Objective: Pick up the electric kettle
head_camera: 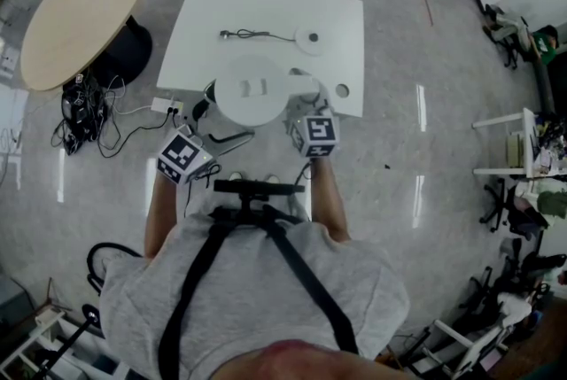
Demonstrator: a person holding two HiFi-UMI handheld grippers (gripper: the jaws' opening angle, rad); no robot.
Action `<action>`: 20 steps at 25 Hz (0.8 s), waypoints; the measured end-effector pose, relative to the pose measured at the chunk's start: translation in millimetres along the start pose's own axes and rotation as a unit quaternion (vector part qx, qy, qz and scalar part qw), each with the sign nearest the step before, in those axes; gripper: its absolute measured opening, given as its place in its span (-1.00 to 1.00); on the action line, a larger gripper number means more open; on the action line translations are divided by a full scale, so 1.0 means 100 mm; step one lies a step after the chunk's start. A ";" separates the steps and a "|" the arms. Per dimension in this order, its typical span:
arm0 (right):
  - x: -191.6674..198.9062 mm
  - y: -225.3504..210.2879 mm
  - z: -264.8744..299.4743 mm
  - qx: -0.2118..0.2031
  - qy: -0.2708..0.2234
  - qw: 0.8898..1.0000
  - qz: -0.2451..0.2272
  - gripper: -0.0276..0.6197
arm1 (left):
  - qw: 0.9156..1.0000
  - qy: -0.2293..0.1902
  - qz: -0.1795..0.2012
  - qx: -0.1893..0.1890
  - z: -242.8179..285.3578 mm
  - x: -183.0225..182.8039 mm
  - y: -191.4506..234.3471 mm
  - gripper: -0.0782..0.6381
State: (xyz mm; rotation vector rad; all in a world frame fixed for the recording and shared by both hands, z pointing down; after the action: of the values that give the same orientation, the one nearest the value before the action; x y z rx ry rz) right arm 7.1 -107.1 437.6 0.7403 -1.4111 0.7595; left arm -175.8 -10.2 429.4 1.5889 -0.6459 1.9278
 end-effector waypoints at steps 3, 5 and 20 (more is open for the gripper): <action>0.00 0.01 0.01 -0.002 0.000 1.000 -0.002 -0.89 | 1.000 0.000 -0.002 -0.001 -0.01 0.01 0.01 0.64; -0.01 0.02 0.02 -0.003 0.001 1.000 -0.003 -0.89 | 1.000 0.001 -0.002 -0.001 -0.01 0.01 0.01 0.64; -0.03 -0.03 0.00 0.005 -0.005 1.000 -0.004 -0.89 | 1.000 0.005 0.005 0.004 0.03 -0.02 0.01 0.64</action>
State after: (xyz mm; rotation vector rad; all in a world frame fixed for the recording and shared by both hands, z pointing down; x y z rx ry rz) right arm 9.7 -108.6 434.7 0.7583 -1.4124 0.7588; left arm -173.7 -13.3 427.5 1.5838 -0.6431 1.9459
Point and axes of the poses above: the fingertips, and each gripper's own axes: z forward along the fingers, y to its left, x out of its underside, the point moved 7 cm from there along -z, backward along the fingers, and after that the axes turned 3 degrees about -y, right-handed, at the moved point
